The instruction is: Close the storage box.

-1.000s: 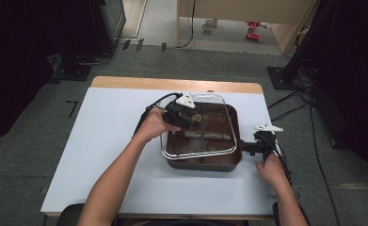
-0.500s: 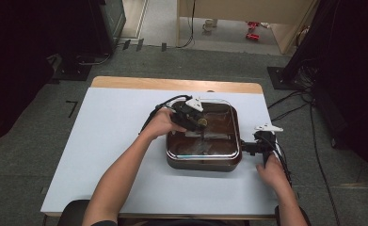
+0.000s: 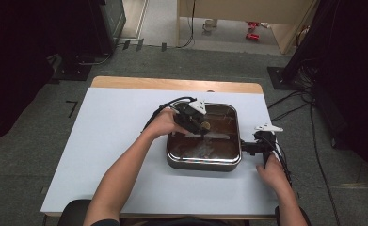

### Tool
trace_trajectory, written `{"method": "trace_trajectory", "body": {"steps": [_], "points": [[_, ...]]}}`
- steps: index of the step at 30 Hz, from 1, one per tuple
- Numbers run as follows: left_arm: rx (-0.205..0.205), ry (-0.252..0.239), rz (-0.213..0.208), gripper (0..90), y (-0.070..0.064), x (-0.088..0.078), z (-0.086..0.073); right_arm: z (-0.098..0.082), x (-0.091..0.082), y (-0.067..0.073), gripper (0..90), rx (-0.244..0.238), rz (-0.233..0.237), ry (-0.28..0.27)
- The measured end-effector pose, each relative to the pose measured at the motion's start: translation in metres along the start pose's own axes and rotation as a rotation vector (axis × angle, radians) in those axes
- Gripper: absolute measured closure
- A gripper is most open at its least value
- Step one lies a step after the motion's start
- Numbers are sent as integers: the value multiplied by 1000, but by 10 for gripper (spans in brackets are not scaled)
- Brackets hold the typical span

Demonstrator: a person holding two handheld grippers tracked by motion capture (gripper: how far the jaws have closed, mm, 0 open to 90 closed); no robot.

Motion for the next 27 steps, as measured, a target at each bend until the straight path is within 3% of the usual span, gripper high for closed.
{"method": "trace_trajectory", "body": {"steps": [7,13,18,19,20,21,22,25,27], "points": [[-38,0,6,577,0,1,-1,0,0,0,62,-1,0,0],[-65,27,28,461,3,-1,-2,0,0,0,62,0,0,0],[-139,53,8,401,0,-6,-4,0,0,0,62,1,0,0],[-139,53,8,392,0,-6,-4,0,0,0,62,1,0,0],[-164,48,19,394,2,-9,-5,0,0,0,62,1,0,0],[-164,48,19,394,2,-9,-5,0,0,0,62,1,0,0],[-177,21,56,399,4,-14,-4,0,0,0,62,1,0,0],[-190,19,73,388,5,-20,-6,0,0,0,62,1,0,0],[-187,20,108,377,5,-24,-8,0,0,0,62,0,0,0]]}}
Point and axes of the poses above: each handheld gripper's, and its own axes: x roughly forward along the jaws, z roughly out of its top, y roughly to its left, the point moved 10 cm from there along x, roughly forward along the jaws, and after that the axes turned 9 degrees about z, right-handed, at the moved point
